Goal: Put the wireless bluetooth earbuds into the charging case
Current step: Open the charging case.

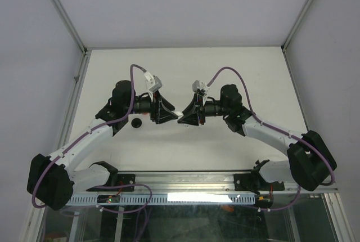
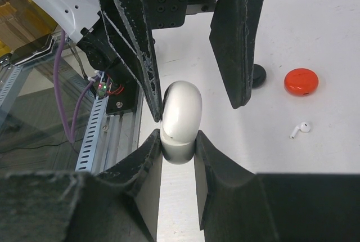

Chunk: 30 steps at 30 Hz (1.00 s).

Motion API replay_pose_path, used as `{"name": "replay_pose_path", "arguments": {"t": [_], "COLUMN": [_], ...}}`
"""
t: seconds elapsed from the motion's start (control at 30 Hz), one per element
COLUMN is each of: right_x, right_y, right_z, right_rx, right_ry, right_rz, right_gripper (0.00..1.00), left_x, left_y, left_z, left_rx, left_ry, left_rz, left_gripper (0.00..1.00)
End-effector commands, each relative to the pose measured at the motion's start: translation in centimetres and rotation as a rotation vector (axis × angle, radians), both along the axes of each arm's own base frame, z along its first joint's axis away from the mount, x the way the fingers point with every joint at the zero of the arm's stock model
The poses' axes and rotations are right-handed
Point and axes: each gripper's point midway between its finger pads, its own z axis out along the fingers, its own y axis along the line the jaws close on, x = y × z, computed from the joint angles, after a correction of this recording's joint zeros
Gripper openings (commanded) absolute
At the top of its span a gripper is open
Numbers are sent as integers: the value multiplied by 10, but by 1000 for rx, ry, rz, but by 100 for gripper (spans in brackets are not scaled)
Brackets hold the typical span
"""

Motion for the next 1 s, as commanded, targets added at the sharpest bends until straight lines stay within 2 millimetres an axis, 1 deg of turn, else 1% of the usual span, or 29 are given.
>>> {"name": "replay_pose_path", "arguments": {"t": [0.0, 0.37, 0.5, 0.57, 0.7, 0.8, 0.97], "right_x": [-19, -29, -30, -26, -16, -4, 11], "right_y": [0, -1, 0, 0, -1, -4, -15], "right_z": [24, 24, 23, 23, 19, 13, 2], "right_rx": [63, 70, 70, 66, 46, 21, 17], "right_ry": [-80, -108, -115, -120, -142, -157, -194], "right_rz": [83, 128, 126, 107, 44, -38, -167], "right_gripper": [9, 10, 10, 9, 9, 9, 9], "left_x": [18, 31, 30, 28, 24, 23, 28], "left_y": [-1, 9, 9, 8, 11, 16, 23], "left_z": [28, 29, 29, 29, 36, 43, 44], "left_rx": [-59, -58, -59, -59, -65, -67, -61], "left_ry": [-85, -76, -72, -74, -119, -162, -150], "left_rz": [71, 154, 144, 132, 123, 152, 225], "left_gripper": [55, 58, 60, 61, 64, 65, 66]}}
